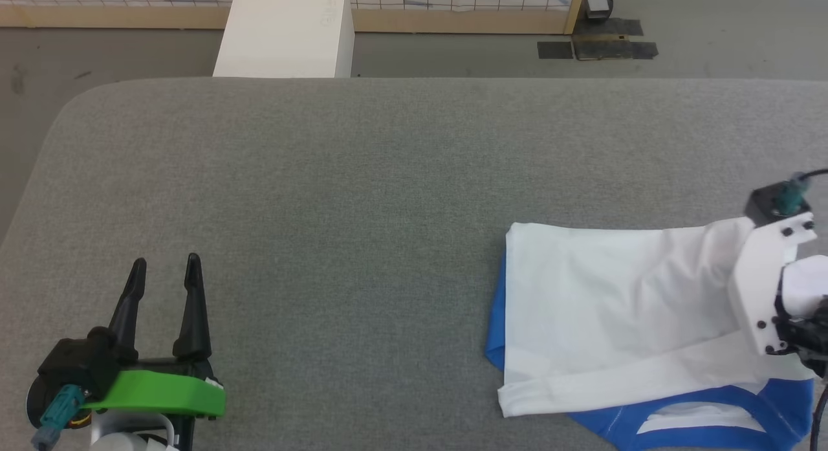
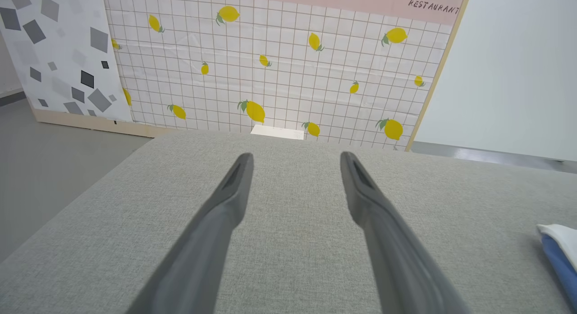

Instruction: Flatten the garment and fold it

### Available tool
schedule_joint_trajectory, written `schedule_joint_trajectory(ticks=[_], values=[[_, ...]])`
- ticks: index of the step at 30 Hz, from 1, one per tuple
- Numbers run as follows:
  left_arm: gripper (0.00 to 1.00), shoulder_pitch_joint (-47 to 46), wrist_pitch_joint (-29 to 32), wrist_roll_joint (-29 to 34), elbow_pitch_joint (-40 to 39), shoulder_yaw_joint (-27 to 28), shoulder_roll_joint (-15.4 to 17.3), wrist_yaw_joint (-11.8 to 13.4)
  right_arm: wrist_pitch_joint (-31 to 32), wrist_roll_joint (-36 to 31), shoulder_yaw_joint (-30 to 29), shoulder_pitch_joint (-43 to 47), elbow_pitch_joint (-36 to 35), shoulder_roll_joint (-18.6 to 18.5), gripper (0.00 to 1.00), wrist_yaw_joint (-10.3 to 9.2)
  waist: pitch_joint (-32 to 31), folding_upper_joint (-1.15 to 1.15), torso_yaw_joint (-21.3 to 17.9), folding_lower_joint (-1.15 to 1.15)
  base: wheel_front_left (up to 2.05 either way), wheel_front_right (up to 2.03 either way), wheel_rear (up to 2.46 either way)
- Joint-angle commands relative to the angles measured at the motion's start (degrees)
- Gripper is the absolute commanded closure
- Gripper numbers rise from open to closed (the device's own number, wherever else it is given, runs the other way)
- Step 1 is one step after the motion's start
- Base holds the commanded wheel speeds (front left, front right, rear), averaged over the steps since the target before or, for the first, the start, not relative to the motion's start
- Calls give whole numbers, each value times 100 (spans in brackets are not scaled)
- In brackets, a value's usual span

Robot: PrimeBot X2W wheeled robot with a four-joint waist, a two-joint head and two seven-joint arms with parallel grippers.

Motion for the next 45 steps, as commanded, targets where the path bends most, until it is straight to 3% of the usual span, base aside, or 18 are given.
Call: schedule_joint_trajectory(ticks=[1,5,10,25,31,32,33,34,38,45], values=[[0,-12,-14,-53,22,-1,9,34,153,99,134,-135,-200,-25,100,-11,-5,39,-1,0,0,0,0],[0,-32,-7,-74,71,-25,-2,58,602,407,601,-188,-781,-5,100,-11,-3,39,19,0,0,0,0],[0,-41,-8,-108,111,-44,-9,69,629,573,1036,-312,-882,313,100,-11,8,39,43,0,0,0,0],[0,-115,-5,-204,117,-85,35,75,-532,131,1544,-760,947,1579,100,-11,212,39,182,0,0,0,0],[0,-184,-6,-246,151,-143,18,69,-859,-8,1711,-920,1521,1768,100,-11,288,39,235,0,0,0,0],[0,-191,-6,-251,156,-148,15,68,-910,-9,1731,-941,1573,1776,85,-11,293,39,241,0,0,0,0],[0,-199,-7,-256,163,-154,11,68,-986,-1,1782,-969,1609,1776,17,-11,296,39,247,0,0,0,0],[0,-201,-8,-259,171,-155,9,68,-1036,23,1816,-990,1625,1778,0,-11,294,39,248,0,0,0,0],[0,-169,-12,-268,208,-145,9,72,-1164,205,2128,-1083,1491,1718,0,-11,242,39,219,0,0,0,0],[0,-68,-15,-268,259,-151,30,88,-1146,796,2606,-1083,652,1381,0,-11,25,39,69,0,0,0,0]])
